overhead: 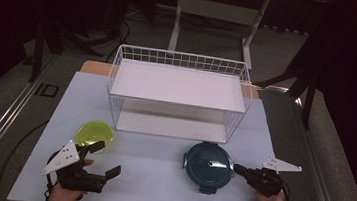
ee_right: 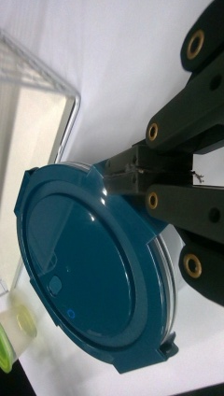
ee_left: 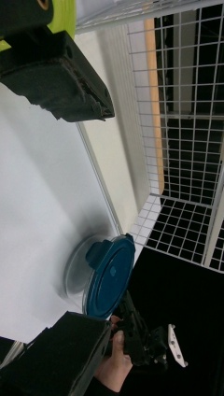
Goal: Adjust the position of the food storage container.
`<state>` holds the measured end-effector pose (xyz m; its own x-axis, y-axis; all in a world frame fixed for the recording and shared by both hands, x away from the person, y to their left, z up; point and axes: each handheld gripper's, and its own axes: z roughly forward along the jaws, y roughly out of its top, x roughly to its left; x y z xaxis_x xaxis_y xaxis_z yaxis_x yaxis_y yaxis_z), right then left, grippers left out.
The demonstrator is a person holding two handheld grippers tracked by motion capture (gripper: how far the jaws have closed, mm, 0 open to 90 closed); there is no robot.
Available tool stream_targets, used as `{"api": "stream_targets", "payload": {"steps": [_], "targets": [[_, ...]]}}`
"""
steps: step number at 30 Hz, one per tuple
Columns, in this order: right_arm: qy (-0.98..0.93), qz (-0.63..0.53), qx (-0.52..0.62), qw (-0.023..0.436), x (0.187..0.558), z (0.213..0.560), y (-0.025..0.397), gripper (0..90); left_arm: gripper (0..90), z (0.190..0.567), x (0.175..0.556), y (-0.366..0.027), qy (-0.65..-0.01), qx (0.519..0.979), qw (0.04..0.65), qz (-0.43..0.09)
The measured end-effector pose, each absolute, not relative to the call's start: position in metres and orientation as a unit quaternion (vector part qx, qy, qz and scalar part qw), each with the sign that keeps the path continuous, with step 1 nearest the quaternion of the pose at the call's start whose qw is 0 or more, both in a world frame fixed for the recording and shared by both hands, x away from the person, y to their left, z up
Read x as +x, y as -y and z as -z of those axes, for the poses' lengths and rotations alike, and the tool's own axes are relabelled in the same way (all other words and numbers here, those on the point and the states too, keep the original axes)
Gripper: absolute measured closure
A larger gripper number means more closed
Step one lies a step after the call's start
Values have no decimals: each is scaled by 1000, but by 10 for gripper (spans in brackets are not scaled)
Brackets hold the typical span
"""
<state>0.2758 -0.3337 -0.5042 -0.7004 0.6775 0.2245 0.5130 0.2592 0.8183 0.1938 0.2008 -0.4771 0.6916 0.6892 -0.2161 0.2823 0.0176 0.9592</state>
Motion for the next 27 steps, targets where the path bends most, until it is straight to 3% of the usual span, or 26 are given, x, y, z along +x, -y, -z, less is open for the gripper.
{"api": "stream_targets", "payload": {"steps": [13,27], "targets": [[-797,-474,360,97,280,496,323,900,16,477,192,-200,-352,686,616,-165],[-802,-470,360,79,279,504,314,900,16,478,192,-195,-346,693,612,-160]]}}
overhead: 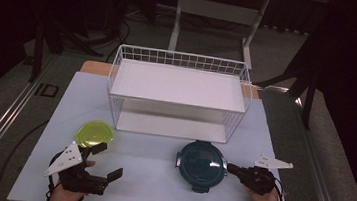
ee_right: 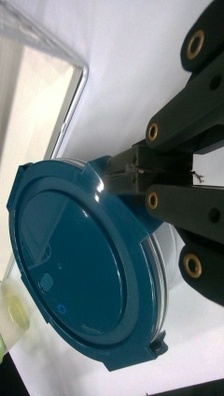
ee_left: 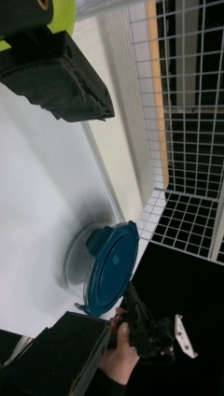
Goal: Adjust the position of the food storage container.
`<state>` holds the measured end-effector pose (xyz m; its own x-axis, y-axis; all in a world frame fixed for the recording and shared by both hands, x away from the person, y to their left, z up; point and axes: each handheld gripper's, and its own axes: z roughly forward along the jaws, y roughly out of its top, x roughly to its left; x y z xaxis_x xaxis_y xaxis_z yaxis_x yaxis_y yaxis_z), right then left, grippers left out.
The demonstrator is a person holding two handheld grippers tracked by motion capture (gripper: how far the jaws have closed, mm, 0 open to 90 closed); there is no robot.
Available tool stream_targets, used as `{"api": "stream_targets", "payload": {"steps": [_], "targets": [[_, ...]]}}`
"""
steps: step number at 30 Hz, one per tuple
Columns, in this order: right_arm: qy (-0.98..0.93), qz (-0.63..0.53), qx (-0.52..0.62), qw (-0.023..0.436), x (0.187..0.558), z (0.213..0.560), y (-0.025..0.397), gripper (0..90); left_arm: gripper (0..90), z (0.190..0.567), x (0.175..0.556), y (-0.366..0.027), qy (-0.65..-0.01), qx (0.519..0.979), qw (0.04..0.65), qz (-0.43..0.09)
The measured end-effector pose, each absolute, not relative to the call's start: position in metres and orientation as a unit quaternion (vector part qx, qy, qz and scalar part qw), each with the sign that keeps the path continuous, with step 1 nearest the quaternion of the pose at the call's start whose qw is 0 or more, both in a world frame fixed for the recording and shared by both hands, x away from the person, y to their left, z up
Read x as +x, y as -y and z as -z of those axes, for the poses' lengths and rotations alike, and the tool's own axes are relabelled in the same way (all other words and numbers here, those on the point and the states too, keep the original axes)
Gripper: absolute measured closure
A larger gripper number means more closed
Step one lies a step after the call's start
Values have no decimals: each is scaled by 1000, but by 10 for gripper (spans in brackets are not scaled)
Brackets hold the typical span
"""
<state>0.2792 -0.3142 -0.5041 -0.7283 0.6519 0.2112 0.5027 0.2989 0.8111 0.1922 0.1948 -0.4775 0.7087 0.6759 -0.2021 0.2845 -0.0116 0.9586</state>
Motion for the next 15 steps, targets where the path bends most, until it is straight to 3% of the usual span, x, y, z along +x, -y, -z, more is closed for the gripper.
{"api": "stream_targets", "payload": {"steps": [15], "targets": [[-812,-475,334,62,288,504,284,900,16,477,192,-194,-344,693,613,-159]]}}
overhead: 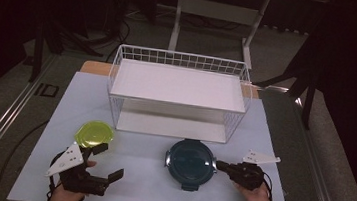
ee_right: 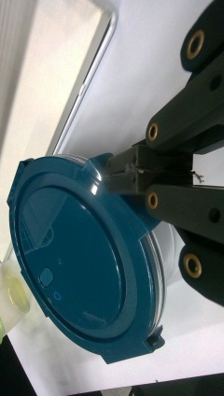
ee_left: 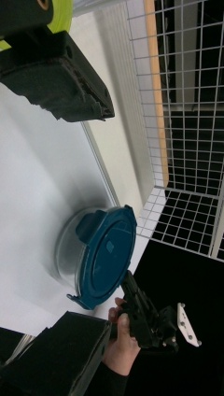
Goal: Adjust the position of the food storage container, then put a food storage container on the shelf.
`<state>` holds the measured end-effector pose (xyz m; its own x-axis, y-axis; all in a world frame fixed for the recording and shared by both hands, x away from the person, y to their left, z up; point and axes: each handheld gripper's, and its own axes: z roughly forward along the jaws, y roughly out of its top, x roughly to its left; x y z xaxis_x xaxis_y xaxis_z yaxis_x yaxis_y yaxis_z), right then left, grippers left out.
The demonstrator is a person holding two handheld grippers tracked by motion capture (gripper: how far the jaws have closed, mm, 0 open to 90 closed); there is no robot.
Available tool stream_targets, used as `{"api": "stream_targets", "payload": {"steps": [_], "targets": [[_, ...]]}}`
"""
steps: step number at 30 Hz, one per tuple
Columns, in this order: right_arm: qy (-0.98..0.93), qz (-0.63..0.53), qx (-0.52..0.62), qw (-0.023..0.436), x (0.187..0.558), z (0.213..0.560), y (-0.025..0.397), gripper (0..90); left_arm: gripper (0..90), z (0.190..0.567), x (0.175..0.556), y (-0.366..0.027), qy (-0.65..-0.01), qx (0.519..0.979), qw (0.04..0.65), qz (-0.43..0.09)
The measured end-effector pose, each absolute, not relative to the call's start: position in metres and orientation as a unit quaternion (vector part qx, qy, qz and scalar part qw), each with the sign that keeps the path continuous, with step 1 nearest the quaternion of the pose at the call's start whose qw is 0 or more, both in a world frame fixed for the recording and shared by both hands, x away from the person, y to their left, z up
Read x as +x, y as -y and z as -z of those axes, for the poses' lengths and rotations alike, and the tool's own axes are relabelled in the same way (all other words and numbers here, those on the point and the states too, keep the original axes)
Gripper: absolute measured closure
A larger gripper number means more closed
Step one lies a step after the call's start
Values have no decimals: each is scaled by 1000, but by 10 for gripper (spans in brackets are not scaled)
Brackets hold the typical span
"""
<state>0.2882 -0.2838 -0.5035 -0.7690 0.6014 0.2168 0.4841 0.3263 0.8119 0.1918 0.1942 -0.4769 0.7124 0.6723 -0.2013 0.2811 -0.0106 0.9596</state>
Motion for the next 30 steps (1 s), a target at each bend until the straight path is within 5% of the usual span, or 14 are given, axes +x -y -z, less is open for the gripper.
{"api": "stream_targets", "payload": {"steps": [9,16,20,22,24,25,30], "targets": [[-816,-478,322,47,294,502,265,900,16,477,192,-192,-343,694,614,-157],[-821,-469,315,85,289,495,266,883,16,476,192,-189,-341,700,610,-148],[-810,-485,316,99,284,486,270,708,16,476,194,-184,-339,708,603,-141],[-792,-506,322,112,278,478,273,489,16,474,197,-178,-337,717,596,-133],[-788,-512,322,117,276,475,274,441,16,472,201,-172,-337,723,589,-128],[-783,-528,310,110,271,470,275,252,16,471,203,-169,-338,727,584,-128],[-782,-533,296,129,261,461,274,142,16,466,215,-155,-346,738,571,-98]]}}
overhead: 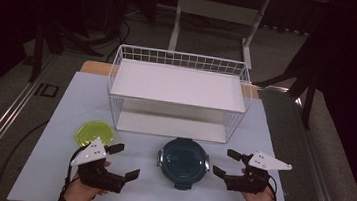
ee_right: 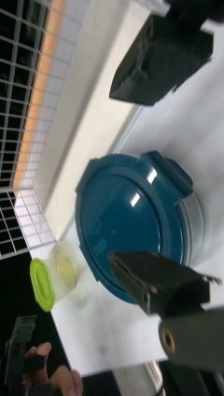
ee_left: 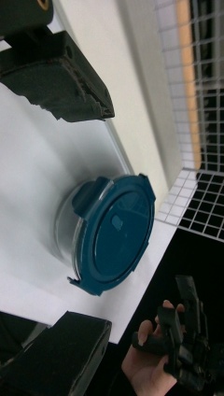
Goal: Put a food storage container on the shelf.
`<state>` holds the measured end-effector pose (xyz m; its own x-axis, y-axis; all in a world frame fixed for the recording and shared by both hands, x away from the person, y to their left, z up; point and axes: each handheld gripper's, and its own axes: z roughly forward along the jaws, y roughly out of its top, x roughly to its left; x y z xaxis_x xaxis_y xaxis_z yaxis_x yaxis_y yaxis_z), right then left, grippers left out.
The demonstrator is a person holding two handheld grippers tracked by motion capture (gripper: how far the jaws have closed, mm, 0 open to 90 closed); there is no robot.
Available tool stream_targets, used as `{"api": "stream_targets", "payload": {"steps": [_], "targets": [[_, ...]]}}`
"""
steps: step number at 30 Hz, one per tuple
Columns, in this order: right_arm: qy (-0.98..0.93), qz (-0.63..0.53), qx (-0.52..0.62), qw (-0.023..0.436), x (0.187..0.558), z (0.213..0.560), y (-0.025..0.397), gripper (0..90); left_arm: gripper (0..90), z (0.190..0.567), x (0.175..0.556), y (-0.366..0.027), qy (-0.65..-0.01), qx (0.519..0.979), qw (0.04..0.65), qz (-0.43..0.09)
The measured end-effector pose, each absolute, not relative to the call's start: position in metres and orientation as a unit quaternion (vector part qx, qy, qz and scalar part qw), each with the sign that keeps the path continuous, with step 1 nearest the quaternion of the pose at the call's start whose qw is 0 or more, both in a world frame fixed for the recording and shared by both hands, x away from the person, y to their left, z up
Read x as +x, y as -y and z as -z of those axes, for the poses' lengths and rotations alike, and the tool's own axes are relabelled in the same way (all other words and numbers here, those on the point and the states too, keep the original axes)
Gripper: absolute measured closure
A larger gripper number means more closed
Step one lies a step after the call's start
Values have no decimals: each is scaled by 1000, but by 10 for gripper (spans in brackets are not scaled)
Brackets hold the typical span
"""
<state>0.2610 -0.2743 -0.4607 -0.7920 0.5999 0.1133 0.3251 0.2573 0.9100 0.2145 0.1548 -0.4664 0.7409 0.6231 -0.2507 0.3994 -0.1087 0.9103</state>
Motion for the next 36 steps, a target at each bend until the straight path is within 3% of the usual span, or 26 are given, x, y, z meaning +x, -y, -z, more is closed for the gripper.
{"api": "stream_targets", "payload": {"steps": [4,8,16,21,28,32,36], "targets": [[-780,-524,295,174,255,454,271,143,16,459,221,-145,-345,735,579,-66],[-774,-540,283,172,252,450,270,205,17,450,228,-133,-336,743,576,-58],[-774,-530,290,189,247,441,268,142,18,451,247,-111,-316,759,567,-41],[-772,-530,290,198,244,436,266,123,24,460,262,-101,-343,750,566,-19],[-778,-508,316,190,247,441,259,99,44,480,291,-97,-430,735,522,58],[-777,-503,325,192,246,445,257,99,130,492,294,-100,-467,722,502,93],[-780,-501,327,185,246,447,256,100,157,501,294,-100,-487,714,485,131]]}}
